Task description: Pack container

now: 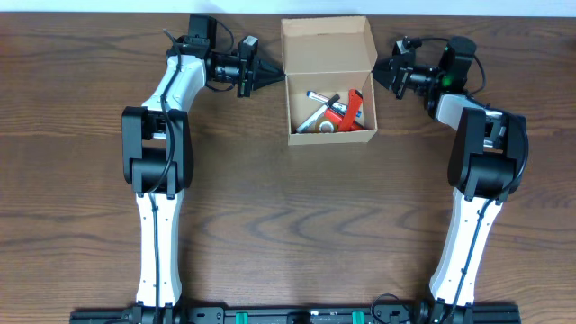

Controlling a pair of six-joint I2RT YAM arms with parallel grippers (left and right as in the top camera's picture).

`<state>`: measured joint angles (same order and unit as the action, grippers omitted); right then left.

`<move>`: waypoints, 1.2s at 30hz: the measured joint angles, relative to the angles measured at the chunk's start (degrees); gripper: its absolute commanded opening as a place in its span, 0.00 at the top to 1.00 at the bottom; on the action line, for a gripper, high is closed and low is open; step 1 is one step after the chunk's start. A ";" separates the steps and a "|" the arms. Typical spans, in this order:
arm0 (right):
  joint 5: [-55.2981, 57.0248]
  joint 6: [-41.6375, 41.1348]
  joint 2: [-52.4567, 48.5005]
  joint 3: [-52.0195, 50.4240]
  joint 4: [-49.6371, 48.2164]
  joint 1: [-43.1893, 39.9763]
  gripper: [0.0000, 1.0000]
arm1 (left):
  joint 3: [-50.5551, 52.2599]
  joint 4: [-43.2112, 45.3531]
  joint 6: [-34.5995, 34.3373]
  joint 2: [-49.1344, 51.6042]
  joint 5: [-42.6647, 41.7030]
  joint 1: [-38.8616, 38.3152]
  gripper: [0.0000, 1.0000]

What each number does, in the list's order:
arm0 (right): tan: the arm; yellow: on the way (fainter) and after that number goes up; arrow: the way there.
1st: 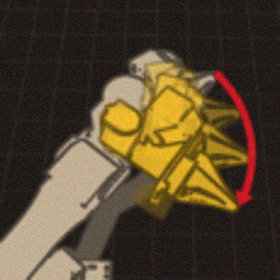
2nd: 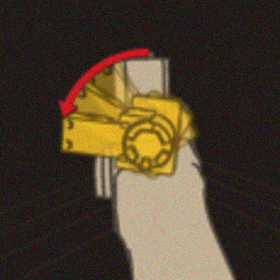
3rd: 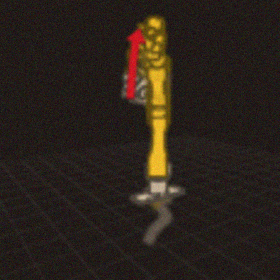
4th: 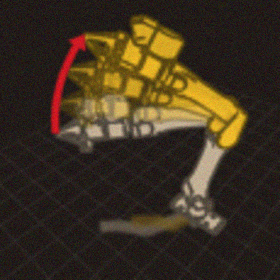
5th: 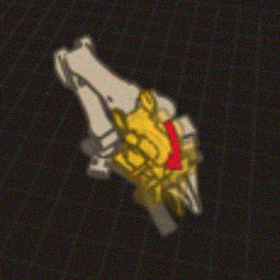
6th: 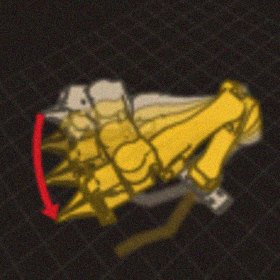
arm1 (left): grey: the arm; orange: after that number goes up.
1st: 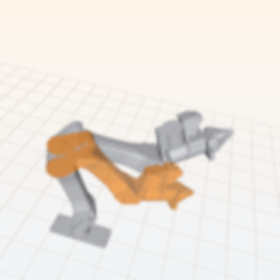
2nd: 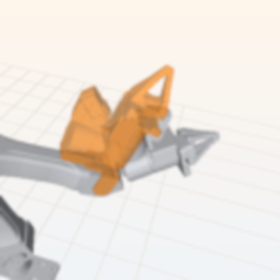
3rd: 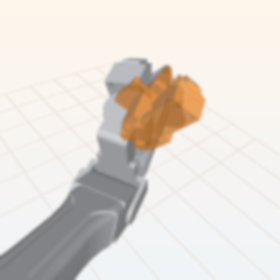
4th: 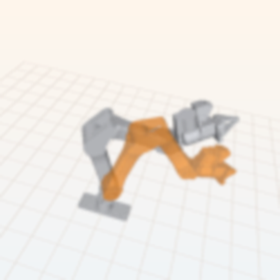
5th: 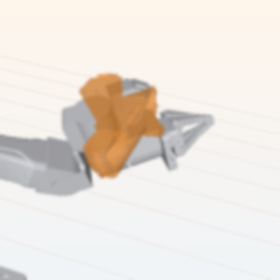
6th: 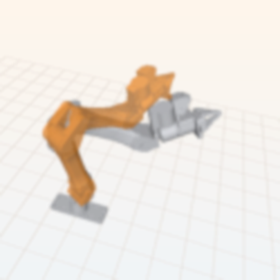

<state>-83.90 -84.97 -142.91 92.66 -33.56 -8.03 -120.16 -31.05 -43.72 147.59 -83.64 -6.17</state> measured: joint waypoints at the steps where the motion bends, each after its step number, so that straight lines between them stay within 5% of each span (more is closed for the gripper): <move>1: -0.13 0.07 0.00 0.00 -0.26 0.00 0.99 | 0.00 0.00 0.00 0.00 0.00 0.00 0.94; 36: -3.56 7.74 0.00 0.00 2.01 0.74 0.99 | 0.00 -4.42 0.15 0.02 0.00 -1.07 0.94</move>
<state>-87.46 -77.23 -142.91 92.66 -31.55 -7.29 -120.16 -35.46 -43.57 147.61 -83.64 -7.25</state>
